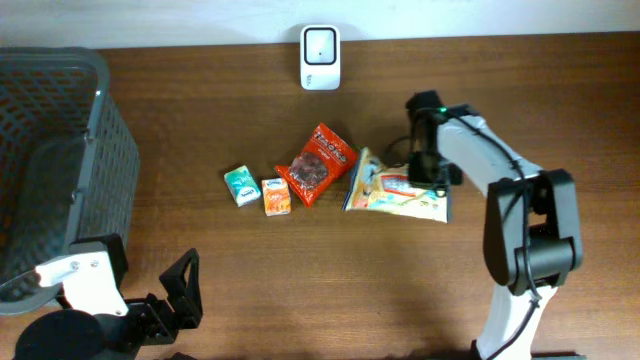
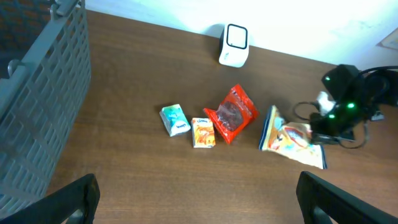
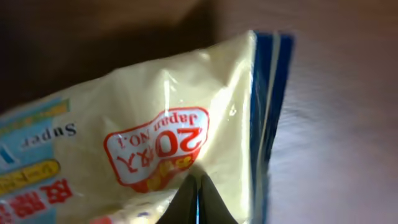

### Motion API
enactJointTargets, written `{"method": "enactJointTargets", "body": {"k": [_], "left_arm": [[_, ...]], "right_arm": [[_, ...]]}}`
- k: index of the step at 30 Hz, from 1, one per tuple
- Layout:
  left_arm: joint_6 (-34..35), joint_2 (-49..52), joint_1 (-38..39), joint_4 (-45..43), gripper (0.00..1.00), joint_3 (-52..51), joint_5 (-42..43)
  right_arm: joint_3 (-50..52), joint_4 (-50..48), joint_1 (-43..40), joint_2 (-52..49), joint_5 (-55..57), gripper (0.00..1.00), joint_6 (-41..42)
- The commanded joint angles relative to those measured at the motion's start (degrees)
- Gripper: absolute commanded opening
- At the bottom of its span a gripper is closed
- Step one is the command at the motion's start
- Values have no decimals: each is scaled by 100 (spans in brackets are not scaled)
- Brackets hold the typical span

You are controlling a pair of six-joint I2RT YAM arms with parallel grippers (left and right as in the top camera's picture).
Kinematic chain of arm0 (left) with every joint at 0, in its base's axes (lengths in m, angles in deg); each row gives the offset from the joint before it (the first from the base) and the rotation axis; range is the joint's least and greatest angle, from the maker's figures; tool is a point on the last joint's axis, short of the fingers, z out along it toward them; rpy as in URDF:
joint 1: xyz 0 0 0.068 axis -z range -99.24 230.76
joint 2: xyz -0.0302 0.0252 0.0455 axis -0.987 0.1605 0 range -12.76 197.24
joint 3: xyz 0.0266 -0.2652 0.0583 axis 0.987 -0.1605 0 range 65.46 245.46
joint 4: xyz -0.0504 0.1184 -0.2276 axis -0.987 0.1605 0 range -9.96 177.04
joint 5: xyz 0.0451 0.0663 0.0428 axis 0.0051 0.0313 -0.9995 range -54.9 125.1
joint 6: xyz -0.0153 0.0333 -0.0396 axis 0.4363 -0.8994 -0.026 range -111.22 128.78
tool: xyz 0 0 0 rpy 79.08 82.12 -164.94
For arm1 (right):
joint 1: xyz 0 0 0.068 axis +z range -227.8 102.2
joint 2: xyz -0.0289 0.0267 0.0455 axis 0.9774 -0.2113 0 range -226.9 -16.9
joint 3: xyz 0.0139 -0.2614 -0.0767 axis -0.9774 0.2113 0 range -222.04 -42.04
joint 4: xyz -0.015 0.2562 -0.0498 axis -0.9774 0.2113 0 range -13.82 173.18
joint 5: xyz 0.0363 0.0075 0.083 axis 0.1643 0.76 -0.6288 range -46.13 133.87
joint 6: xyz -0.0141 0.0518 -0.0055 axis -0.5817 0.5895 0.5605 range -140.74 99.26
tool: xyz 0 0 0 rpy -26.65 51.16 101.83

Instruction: Scan the item barcode

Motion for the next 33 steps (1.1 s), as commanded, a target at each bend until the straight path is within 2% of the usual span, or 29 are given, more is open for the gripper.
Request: {"method": "enactJointTargets", "body": {"k": [1,4,7,10,14,18,21,24,28,31,33], "left_arm": [[48,0,-28,-9,99,-20,39],[50,0,-28,-11,99,-20,39],[48,0,-28,-9,99,-20,39],[48,0,-28,-9,99,-20,39],[48,0,-28,-11,99,-20,39],[48,0,-28,-9,99,-20,39],[48,0,-28,-9,99,-20,39],[48,0,-28,-9,99,-20,39],[48,0,-28,-9,99,-20,39],[50,0,-28,-9,99,-20,39],[48,0,-28,-9,99,-20,39]], "right_arm": [[-901,721,-229,-28,334,4,107],[-1637,1384,-214,-28,-81,4,-101],[-2146,1729,-162,-28,-1322,4,-772],[-2151,1720,-72,-48,-2120,4,-1130],[-1985,1637,177,-109,-2179,4,-1163],[-1578,1119,490,-116,-2177,4,-1154],[-1235,682,608,-116,-2175,4,-839],[-713,-120,686,-116,-2192,4,-358],[-33,-1547,833,-116,-2520,4,-343],[20,-1784,909,-107,-2522,4,-474],[-168,-1563,894,-17,-2494,4,-603]]}}
